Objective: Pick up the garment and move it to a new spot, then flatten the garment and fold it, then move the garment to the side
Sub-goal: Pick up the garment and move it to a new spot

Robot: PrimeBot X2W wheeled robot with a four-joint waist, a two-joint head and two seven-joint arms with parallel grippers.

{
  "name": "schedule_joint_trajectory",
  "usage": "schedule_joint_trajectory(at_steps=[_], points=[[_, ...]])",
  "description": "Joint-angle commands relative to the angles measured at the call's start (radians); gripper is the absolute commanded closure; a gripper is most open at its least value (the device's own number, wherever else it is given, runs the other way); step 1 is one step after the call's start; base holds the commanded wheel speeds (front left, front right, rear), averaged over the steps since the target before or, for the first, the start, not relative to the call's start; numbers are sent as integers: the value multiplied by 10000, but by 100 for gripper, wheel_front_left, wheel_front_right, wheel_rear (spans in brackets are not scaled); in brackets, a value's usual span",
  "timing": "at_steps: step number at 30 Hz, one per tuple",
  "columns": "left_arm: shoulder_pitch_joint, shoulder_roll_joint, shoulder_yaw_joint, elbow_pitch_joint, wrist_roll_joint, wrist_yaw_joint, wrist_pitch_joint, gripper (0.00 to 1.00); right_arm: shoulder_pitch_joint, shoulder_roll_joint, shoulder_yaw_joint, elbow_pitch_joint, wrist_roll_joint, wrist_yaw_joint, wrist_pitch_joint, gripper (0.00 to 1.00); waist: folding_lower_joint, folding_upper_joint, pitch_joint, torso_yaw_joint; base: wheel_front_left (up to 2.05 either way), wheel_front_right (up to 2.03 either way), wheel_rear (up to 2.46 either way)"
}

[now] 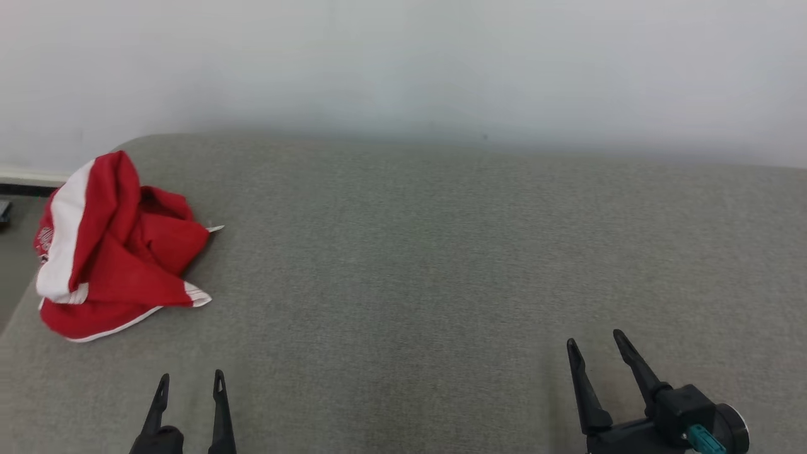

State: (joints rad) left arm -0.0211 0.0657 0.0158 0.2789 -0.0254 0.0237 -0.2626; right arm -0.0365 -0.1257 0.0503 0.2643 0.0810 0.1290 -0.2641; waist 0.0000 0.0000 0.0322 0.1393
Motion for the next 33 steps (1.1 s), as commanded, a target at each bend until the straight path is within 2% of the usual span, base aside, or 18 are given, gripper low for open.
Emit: schedule_joint_trajectory(at_steps=[1, 8, 13, 24, 33], points=[[102, -35, 47, -4, 46, -8, -35, 0, 39, -42, 127, -34, 121, 33, -4, 0, 0, 0, 167, 1207, 0, 0, 0], [288, -74, 240, -7, -54, 28, -37, 0, 93, -41, 394, -68, 146, 33, -6, 0, 0, 0, 173, 2885, 0, 0, 0], [453, -95, 416, 0, -91, 30, -37, 0, 31, -64, 622, -7, 132, 33, -4, 0, 0, 0, 150, 3843, 0, 0, 0], [834, -152, 999, -281, -332, 286, -35, 0, -678, -303, 1511, 310, 328, 33, -4, 0, 0, 0, 432, 4055, 0, 0, 0], [681, -162, 1033, -242, -348, 271, -37, 0, -664, -356, 1563, 401, 435, 33, -4, 0, 0, 0, 416, 4033, 0, 0, 0]])
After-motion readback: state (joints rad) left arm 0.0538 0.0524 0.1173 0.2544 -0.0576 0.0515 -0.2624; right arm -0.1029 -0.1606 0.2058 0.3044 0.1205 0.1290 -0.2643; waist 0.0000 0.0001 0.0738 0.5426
